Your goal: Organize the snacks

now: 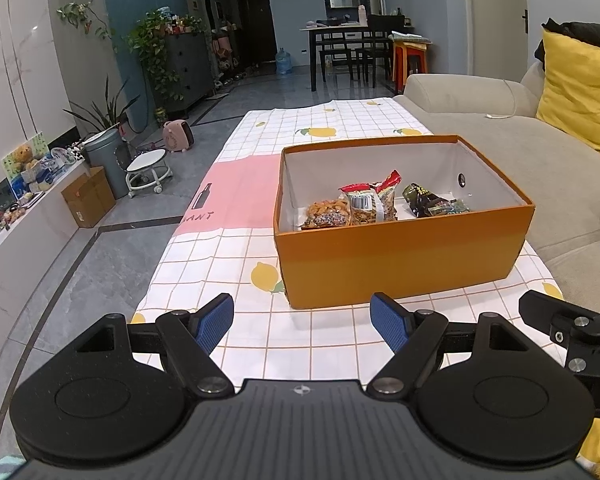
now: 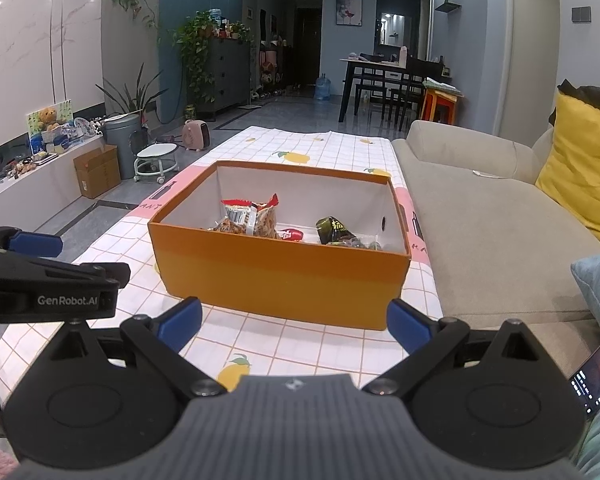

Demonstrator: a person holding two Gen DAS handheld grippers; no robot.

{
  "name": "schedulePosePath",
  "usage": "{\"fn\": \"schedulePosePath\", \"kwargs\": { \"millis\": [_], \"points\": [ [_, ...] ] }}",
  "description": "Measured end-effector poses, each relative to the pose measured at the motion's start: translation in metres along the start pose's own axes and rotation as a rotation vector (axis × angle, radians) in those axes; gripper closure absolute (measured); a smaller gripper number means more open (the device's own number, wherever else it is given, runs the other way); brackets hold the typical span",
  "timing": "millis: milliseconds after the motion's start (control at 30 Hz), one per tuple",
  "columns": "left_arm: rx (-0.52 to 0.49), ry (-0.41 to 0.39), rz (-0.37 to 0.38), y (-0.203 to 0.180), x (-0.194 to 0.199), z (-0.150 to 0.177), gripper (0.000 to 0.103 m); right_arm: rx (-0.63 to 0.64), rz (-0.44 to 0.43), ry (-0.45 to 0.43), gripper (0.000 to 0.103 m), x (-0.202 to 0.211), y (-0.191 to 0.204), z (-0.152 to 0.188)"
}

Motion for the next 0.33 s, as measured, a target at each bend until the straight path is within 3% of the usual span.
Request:
{"fn": "schedulePosePath", "kwargs": {
  "millis": [333],
  "points": [
    [-0.001,0.003,0.001,0.0032,0.0016,-0.0021,0.012,-0.001,0.001,0.003,0.007,-0.0003,-0.0001,0.0006]
  ]
}}
Point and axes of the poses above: each gripper's, at about its wrist camera, not at the fingertips, and x roughly against the way its jaws point, y to its left, z to its underside, the point moved 10 cm from there along -x, roughly the way its jaws point, and after that the axes turned 1 degree about -z, right-handed, at the moved point
